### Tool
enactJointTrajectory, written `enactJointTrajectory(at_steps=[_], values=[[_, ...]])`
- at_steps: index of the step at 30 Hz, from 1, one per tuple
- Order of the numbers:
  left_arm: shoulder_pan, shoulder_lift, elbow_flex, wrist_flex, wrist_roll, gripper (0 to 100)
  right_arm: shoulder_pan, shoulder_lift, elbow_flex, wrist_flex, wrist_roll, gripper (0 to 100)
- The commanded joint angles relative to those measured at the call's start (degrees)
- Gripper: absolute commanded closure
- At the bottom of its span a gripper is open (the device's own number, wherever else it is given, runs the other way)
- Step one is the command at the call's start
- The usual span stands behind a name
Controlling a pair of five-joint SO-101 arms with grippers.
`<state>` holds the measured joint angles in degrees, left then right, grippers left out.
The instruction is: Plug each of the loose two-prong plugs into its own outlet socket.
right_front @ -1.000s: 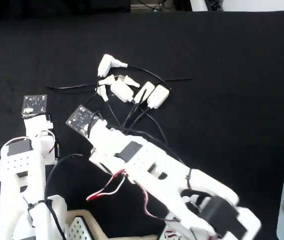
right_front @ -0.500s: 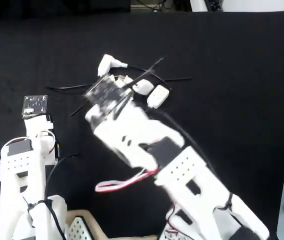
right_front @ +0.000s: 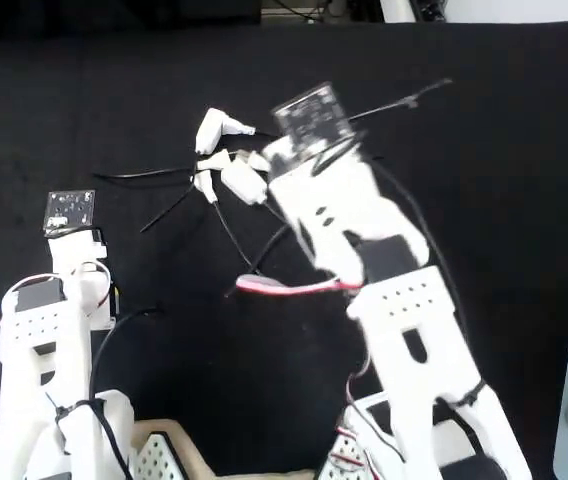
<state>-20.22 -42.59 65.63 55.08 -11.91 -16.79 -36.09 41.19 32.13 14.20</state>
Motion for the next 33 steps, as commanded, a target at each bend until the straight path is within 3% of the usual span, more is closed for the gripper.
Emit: enactJointTrajectory(at_steps=[1,9,19,27,33], values=[[-0.7,-0.8,-0.1,-0.6,0.2,92,4.4,0.7,-3.8,-4.4,0.6,98.6],[-0.7,-0.6,-0.1,-0.7,0.2,92,11.5,0.3,-3.9,-4.5,0.6,98.6],[-0.7,-0.6,-0.1,-0.7,0.2,92,11.7,-5.8,-5.0,-4.7,0.7,98.6],[-0.7,-0.5,-0.1,-0.7,0.2,92,11.4,12.0,-15.1,-5.5,0.3,98.6],[-0.6,-1.0,0.7,-0.8,0.2,92,11.3,28.4,-22.3,-17.1,0.3,98.3]])
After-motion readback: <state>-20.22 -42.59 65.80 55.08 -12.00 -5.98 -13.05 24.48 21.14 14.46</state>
